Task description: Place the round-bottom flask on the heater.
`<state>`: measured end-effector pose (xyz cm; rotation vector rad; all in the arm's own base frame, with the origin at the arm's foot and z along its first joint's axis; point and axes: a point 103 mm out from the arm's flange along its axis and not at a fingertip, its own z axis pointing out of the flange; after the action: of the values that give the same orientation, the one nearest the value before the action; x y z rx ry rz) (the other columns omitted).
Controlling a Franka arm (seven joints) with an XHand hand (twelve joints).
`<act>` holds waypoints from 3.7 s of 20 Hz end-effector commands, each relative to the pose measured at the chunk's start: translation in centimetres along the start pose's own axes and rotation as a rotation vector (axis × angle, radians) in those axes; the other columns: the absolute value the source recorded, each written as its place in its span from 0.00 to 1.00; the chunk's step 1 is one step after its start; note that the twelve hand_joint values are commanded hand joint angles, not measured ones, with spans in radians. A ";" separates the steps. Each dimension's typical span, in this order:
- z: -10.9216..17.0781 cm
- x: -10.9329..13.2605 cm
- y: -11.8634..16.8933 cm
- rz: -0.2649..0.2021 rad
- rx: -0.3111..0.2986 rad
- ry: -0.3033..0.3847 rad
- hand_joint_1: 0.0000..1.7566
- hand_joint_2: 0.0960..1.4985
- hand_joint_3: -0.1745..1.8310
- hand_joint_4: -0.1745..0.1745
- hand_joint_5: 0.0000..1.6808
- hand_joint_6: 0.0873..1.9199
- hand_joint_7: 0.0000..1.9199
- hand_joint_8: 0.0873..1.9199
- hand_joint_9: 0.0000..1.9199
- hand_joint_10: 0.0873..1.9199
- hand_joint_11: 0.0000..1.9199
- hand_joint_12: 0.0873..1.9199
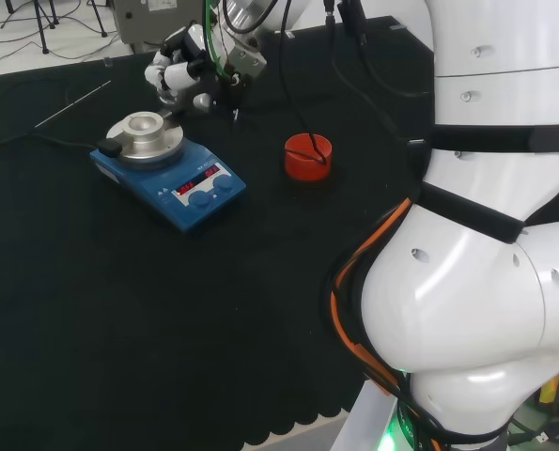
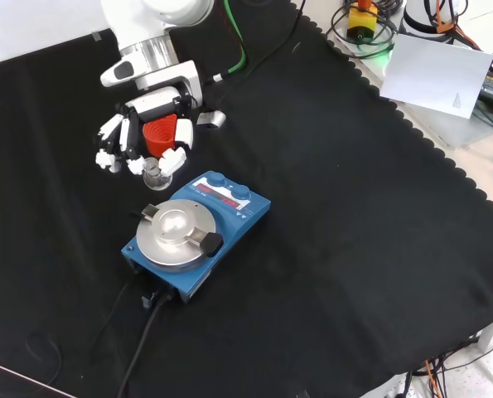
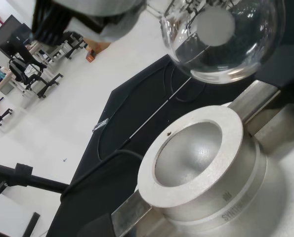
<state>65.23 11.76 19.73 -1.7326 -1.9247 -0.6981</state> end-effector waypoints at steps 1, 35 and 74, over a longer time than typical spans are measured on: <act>1.5 0.7 0.3 -0.019 0.017 0.004 0.64 0.38 0.44 1.00 0.76 0.33 0.26 0.25 0.36 0.24 0.17 0.66; 5.7 1.9 0.1 -0.041 0.098 0.065 0.64 0.39 0.42 1.00 0.77 0.29 0.26 0.24 0.35 0.23 0.16 0.66; 6.0 -0.5 -0.6 0.009 0.128 0.082 0.57 0.39 0.40 0.64 0.51 0.40 0.21 0.26 0.29 0.27 0.09 0.68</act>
<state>64.93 15.22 14.80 -1.6025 -1.8405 -0.6447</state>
